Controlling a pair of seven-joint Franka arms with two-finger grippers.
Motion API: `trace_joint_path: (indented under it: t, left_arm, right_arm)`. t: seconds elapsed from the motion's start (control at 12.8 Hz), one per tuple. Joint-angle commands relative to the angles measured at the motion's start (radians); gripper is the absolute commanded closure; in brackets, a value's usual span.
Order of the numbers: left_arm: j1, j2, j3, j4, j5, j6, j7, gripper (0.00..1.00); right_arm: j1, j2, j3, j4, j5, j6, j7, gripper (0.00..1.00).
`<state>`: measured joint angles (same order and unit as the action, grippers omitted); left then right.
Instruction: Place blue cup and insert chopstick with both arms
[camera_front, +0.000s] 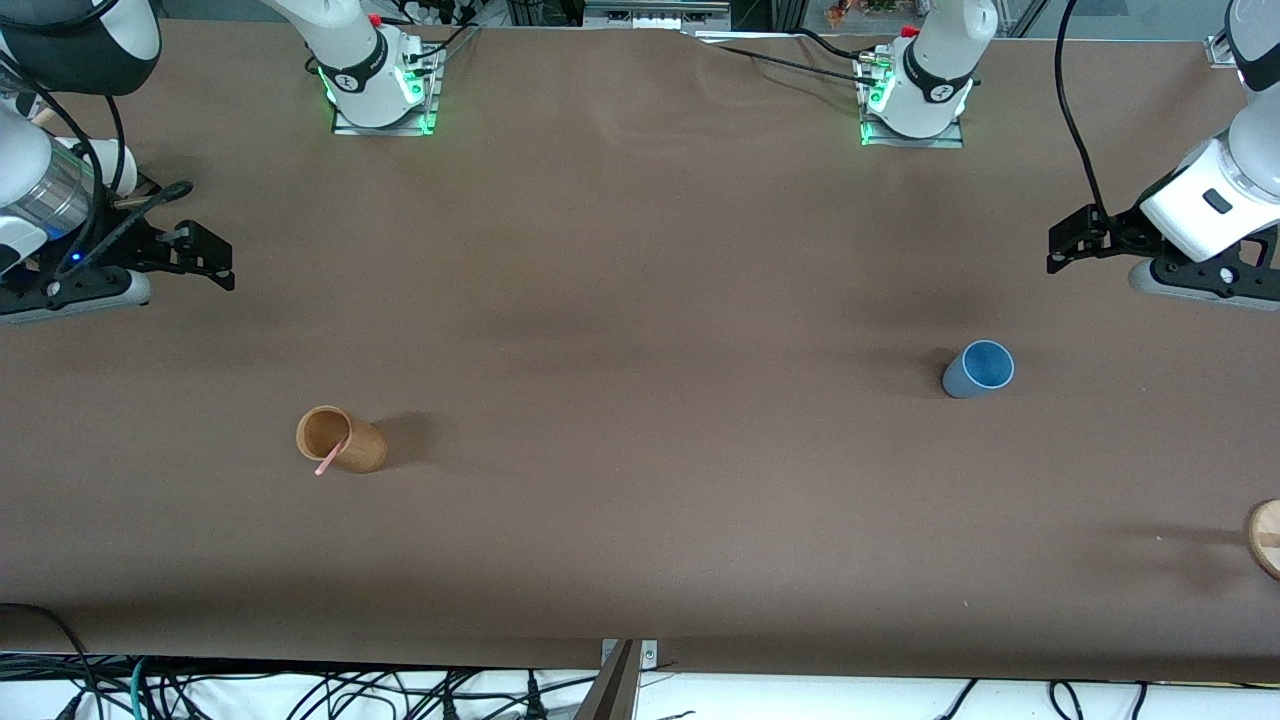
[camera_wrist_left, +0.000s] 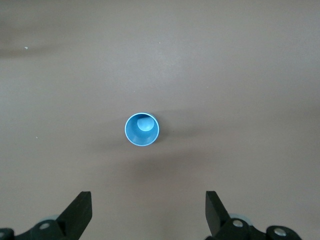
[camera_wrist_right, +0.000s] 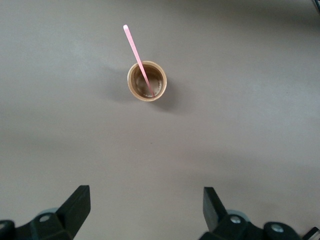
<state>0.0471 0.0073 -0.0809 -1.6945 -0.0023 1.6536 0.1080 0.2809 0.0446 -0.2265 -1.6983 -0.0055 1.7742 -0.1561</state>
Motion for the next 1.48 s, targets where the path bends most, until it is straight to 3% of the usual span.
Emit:
trace_joint_path:
  t: [0.0,1.4]
  left_arm:
    - [-0.003,0.016,0.0,0.036,-0.021,-0.028,0.007,0.0]
    - [0.0,0.017,0.001,0.036,-0.021,-0.028,0.009,0.0]
  right_arm:
    - [-0.009,0.008,0.007,0.016,-0.011,-0.022,0.035,0.0]
    - [-0.002,0.009,0.013,0.031,-0.01,-0.013,0.064,0.0]
